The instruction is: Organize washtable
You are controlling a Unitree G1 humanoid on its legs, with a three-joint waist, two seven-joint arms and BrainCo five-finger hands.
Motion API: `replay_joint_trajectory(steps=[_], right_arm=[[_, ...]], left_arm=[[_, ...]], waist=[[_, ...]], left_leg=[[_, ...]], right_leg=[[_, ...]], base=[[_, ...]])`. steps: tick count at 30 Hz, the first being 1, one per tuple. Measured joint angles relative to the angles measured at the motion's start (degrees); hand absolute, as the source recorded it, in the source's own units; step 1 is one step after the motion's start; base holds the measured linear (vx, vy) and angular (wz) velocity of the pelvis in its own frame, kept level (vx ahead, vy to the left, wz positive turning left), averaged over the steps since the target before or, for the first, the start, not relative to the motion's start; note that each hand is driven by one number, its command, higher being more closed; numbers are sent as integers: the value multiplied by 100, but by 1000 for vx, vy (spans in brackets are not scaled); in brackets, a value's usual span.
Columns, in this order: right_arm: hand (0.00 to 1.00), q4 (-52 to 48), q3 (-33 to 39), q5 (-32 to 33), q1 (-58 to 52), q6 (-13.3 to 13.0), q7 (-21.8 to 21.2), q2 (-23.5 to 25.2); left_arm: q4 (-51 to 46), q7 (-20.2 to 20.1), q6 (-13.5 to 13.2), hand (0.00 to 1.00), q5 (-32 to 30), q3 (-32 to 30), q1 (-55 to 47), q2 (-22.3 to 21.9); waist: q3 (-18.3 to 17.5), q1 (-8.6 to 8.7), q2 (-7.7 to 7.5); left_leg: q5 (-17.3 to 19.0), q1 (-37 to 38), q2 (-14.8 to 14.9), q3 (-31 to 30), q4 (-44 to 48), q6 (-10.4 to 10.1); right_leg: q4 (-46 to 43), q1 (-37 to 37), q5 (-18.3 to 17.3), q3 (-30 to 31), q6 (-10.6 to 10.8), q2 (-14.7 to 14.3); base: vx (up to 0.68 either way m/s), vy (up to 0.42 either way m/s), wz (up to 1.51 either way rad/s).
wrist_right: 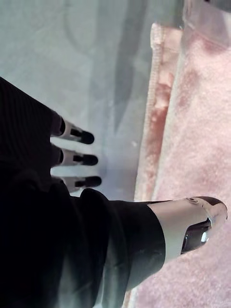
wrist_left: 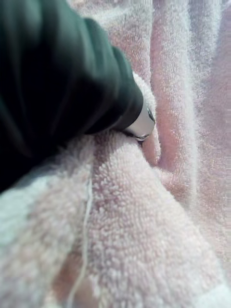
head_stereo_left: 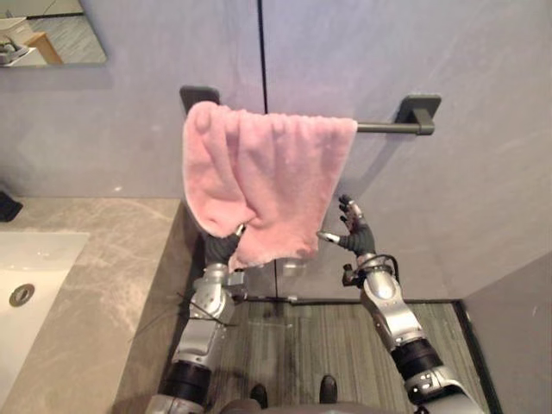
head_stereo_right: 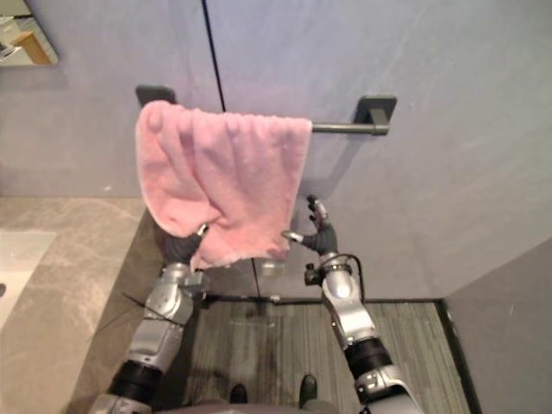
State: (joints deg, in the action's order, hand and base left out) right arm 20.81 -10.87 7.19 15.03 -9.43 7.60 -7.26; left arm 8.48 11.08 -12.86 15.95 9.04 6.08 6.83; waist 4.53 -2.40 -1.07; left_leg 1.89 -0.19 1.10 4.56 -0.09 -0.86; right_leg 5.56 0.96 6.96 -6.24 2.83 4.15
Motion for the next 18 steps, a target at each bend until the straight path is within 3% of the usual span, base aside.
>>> replay_joint_trajectory(steps=[12, 13, 18], right_arm=[[0, 654, -278, 350, 683, 114, 133, 5], [100, 812, -366, 353, 816, 125, 133, 7], [100, 990, -585, 401, 1330, 196, 109, 13]], left_arm=[[1, 22, -16, 100, 200, 108, 472, 6], [2, 26, -21, 100, 206, 165, 532, 18], [2, 25, -40, 100, 250, 219, 711, 9]], waist=[[11, -12, -17], [12, -18, -18], [16, -67, -24]], left_leg=[[-158, -172, -3, -223, -116, -13], [-158, -186, 4, -228, -115, -13], [-238, -306, 56, -252, -159, -84]], right_leg=[[-45, 137, 2, -93, -4, -11], [-46, 140, 1, -91, -4, -10], [-93, 298, 0, -91, -12, -38]], base=[[-24, -4, 10], [-62, -2, 4], [-51, -15, 3]])
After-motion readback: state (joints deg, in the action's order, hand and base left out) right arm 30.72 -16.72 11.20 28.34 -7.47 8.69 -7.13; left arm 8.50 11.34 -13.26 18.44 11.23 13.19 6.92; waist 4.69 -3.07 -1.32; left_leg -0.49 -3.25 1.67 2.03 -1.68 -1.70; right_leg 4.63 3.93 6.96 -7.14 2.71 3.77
